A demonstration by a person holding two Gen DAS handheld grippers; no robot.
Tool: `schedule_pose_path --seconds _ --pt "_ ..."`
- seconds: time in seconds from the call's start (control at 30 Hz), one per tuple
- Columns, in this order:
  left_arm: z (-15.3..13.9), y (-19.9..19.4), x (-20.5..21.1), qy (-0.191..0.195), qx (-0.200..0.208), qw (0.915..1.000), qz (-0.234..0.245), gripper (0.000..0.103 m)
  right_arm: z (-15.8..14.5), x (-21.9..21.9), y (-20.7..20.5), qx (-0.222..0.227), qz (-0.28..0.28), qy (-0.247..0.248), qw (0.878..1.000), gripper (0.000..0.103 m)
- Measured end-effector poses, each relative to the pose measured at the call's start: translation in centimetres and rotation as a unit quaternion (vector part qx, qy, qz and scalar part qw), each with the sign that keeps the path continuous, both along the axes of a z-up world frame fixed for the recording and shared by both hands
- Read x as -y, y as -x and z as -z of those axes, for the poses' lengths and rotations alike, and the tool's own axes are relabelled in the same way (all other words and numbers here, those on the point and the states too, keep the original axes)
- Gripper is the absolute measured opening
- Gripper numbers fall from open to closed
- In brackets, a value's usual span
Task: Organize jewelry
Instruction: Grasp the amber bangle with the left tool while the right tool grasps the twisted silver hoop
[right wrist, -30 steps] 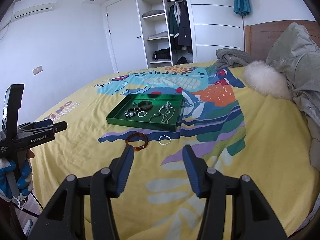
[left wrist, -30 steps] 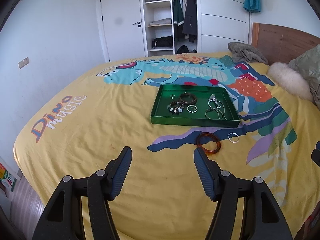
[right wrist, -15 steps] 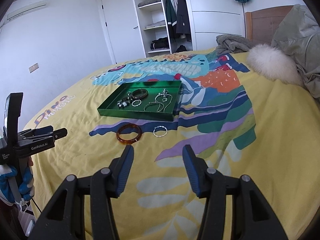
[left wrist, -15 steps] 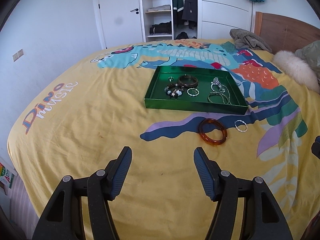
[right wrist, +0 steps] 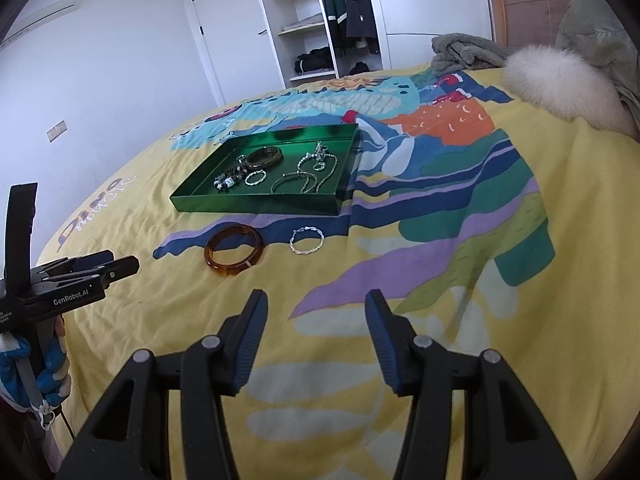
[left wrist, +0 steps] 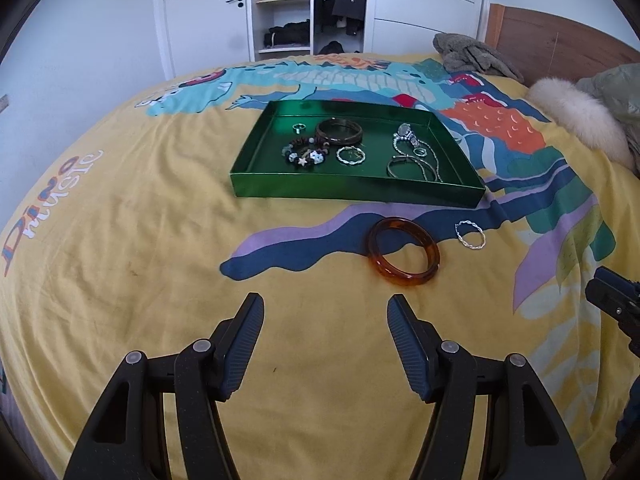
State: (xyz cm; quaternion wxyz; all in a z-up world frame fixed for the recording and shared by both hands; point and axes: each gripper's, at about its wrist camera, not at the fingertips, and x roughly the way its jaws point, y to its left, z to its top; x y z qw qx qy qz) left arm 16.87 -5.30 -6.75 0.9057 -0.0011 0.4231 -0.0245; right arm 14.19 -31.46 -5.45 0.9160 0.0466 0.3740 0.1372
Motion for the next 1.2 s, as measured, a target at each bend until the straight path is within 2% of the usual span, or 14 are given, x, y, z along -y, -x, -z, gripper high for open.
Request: schedule_pose_path --seconds 0.13,0.3,0.47,0.57,0.67,0.97,1.2 --pt "1.0 -2.4 1.3 0.008 -0.012 0.9996 0.025 0.06 1.0 -0.2 -1.8 -0.008 -0.002 -0.006 1.0 0.049" --pt "2.7 -6.2 2.5 0.015 -0.036 0.9984 0.041 0.048 2.1 -0.7 -4.3 -0.02 -0.003 -0.013 1.0 0.049" --pt "4.3 -8.9 2.7 0.014 -0.057 0.9972 0.046 0.042 2.8 -1.5 -7.1 -0.029 -0.006 -0.014 0.999 0.047" --pt "5.1 -9.5 2.9 0.01 -0.065 0.9964 0.054 0.039 3.2 -2.0 -9.0 -0.037 -0.008 -0.015 0.999 0.038" --pt "5.7 -9.8 2.9 0.006 -0.067 0.9958 0.062 0.039 4.1 -2.7 -10.9 -0.051 -0.014 -0.012 0.999 0.033" --pt "6.7 -10.1 3.5 -0.016 -0.068 0.9944 0.08 0.038 7.0 -4.0 -14.6 -0.088 -0.029 0.005 0.996 0.026" --pt "7.1 -10.3 3.7 -0.022 -0.063 0.9942 0.084 0.037 8.1 -4.6 -15.5 -0.102 -0.042 0.022 0.994 0.024"
